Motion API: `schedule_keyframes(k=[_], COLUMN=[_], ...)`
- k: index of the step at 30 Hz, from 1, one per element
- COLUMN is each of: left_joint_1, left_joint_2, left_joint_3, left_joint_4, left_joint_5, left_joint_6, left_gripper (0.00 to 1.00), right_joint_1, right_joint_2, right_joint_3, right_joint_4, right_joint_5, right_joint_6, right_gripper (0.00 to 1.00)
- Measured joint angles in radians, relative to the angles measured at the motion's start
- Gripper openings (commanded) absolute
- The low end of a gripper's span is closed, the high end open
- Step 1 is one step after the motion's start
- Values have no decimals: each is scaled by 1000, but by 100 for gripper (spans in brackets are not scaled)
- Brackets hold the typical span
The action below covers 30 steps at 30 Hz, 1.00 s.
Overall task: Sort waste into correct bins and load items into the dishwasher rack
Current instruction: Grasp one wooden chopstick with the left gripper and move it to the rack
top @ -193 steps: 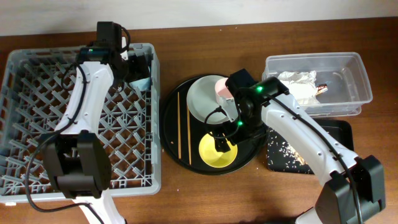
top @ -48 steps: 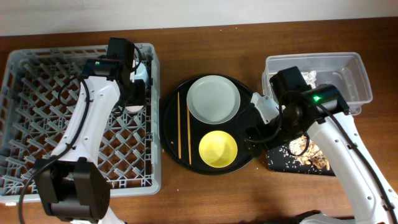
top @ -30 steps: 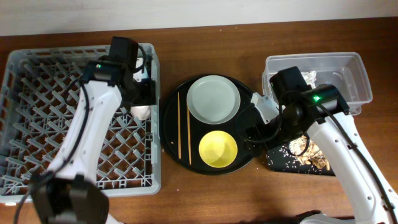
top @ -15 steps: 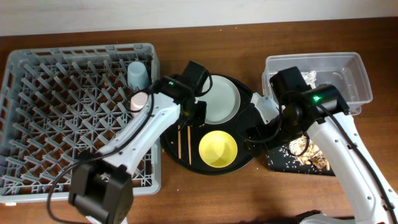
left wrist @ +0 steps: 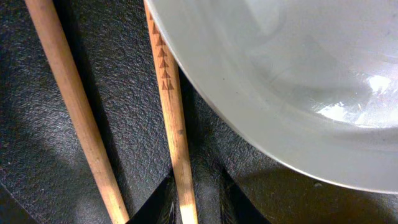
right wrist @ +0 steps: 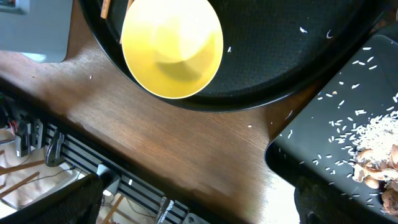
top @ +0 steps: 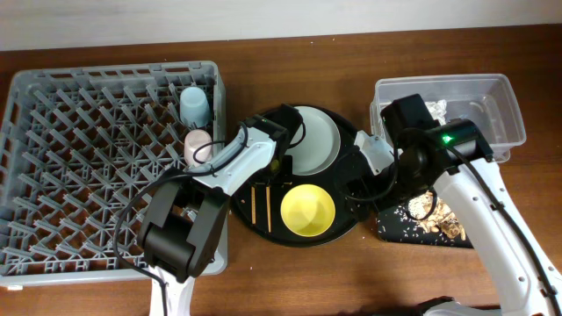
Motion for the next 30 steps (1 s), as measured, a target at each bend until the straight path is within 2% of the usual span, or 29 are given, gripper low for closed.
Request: schedule_keyframes(k=[4, 12, 16, 18, 21, 24, 27, 30], left_joint_1=[-3, 2, 80, 178, 299, 371, 374, 374], left_joint_2=[0, -13, -216, -399, -449, -449, -449, -449], left_joint_3=[0, 6, 62, 87, 92, 34, -54, -68], left_joint_4=[1, -32, -112, -225, -366, -303, -210, -204], left_joint_5=[-10, -52, -88, -133, -233, -284, -300, -304], left_joint_6=[-6, -13, 54, 90, 111, 170, 217, 225], left_gripper=[1, 1, 1, 0, 0, 0, 0, 0], right_joint_1=[0, 0, 0, 0, 0, 0, 0, 0], right_joint_2=[0, 0, 0, 0, 0, 0, 0, 0], right_joint_3=[0, 0, -2, -2, -2, -2, -3, -3], right_joint_4=[0, 0, 0, 0, 0, 1, 2, 1], right_joint_5=[0, 0, 0, 0, 0, 0, 0, 0], right_joint_6=[2, 5, 5, 5, 5, 5, 5, 6], right_gripper=[99, 99, 99, 99, 99, 99, 99, 99])
